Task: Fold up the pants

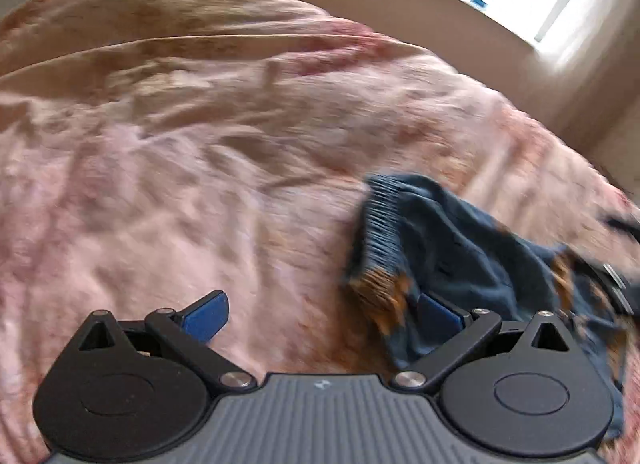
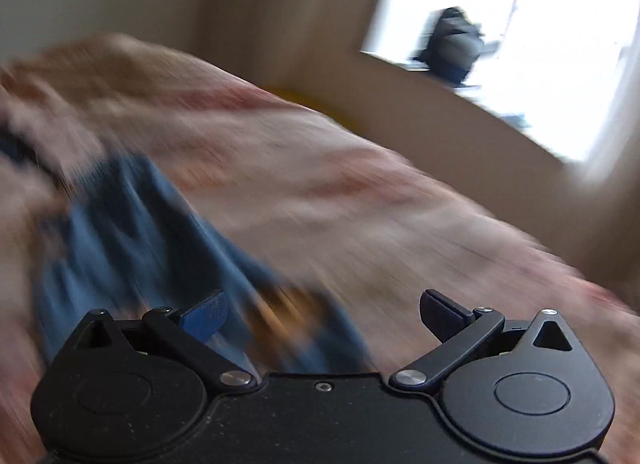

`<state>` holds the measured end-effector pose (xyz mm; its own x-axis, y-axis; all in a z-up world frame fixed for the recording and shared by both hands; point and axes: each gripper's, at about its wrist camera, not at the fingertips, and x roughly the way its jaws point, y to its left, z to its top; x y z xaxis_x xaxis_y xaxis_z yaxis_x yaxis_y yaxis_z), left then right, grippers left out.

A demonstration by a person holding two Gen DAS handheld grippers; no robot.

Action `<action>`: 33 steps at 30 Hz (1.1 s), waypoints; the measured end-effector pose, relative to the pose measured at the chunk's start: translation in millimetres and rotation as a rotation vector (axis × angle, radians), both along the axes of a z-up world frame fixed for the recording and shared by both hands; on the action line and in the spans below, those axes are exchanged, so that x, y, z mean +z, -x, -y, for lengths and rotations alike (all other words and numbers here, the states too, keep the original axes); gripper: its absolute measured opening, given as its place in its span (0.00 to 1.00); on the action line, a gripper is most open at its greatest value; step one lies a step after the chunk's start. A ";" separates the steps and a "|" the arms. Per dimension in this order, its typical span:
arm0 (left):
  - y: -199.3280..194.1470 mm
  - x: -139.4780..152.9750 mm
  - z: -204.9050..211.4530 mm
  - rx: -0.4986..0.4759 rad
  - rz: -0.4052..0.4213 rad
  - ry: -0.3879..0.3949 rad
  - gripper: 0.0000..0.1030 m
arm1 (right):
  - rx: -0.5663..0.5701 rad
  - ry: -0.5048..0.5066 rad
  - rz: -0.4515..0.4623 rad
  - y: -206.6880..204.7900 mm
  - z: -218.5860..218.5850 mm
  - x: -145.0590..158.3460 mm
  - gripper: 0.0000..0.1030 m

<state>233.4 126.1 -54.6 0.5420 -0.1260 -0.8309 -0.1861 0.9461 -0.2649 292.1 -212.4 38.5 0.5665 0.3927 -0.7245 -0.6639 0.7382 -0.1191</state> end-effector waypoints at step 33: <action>-20.3 -45.3 -25.5 0.013 0.117 0.480 0.85 | 0.486 -0.279 -0.510 -133.2 -114.5 -86.0 0.19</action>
